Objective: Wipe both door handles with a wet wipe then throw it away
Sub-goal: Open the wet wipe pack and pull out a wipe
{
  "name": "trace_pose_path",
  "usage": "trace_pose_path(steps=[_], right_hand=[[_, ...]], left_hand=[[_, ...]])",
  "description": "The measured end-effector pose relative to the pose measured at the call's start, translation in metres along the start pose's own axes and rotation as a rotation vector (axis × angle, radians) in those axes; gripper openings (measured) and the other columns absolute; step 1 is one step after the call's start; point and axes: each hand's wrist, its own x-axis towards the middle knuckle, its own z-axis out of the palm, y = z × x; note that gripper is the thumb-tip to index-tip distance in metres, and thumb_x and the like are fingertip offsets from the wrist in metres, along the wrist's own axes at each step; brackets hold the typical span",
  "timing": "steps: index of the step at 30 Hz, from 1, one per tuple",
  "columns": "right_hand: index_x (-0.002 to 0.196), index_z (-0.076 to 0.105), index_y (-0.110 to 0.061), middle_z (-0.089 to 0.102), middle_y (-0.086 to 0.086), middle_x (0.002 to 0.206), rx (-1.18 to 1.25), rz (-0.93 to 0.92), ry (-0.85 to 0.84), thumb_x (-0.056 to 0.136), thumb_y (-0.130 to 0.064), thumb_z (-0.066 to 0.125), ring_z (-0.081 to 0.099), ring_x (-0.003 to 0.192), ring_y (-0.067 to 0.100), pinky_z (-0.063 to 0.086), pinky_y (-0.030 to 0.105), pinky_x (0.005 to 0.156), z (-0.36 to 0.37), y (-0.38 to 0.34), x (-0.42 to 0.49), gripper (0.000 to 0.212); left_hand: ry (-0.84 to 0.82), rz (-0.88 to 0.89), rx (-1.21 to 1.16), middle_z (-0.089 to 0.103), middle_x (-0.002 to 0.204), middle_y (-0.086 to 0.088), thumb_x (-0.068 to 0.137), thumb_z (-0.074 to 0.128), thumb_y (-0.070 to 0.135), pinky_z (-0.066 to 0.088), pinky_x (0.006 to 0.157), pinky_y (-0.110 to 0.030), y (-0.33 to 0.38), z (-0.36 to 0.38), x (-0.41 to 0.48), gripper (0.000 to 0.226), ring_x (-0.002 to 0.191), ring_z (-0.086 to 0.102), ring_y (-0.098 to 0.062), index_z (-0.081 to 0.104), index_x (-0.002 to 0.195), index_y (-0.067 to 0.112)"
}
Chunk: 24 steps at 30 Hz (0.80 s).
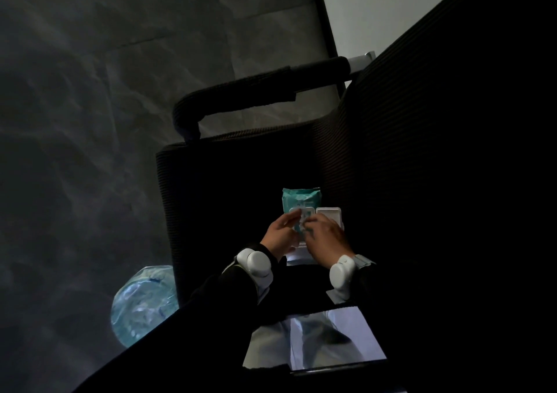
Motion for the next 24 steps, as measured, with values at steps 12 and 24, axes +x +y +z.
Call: trace_pose_path(steps=[12,24], right_hand=[[0.099,0.076,-0.008,0.069,0.001,0.092,0.736,0.261,0.013,0.096,-0.011,0.054,0.062,0.090,0.017,0.049,0.027,0.080,-0.031,-0.005,-0.016,0.022],[0.101,0.071,0.004,0.058,-0.005,0.048,1.184,0.312,0.043,0.096,-0.006,0.051,0.042,0.050,0.012,0.037,0.022,0.050,-0.053,-0.020,-0.048,0.023]], left_hand=[[-0.020,0.058,0.014,0.043,0.151,-0.005,0.081,0.033,-0.024,0.034,0.047,-0.019,-0.004,0.005,-0.012,0.076,0.081,0.057,-0.013,0.049,0.142,0.019],[0.074,0.239,0.206,0.063,0.103,-0.006,0.092,0.061,-0.004,0.050,0.073,-0.020,0.000,0.003,-0.029,0.034,0.092,0.065,-0.011,0.062,0.125,0.001]])
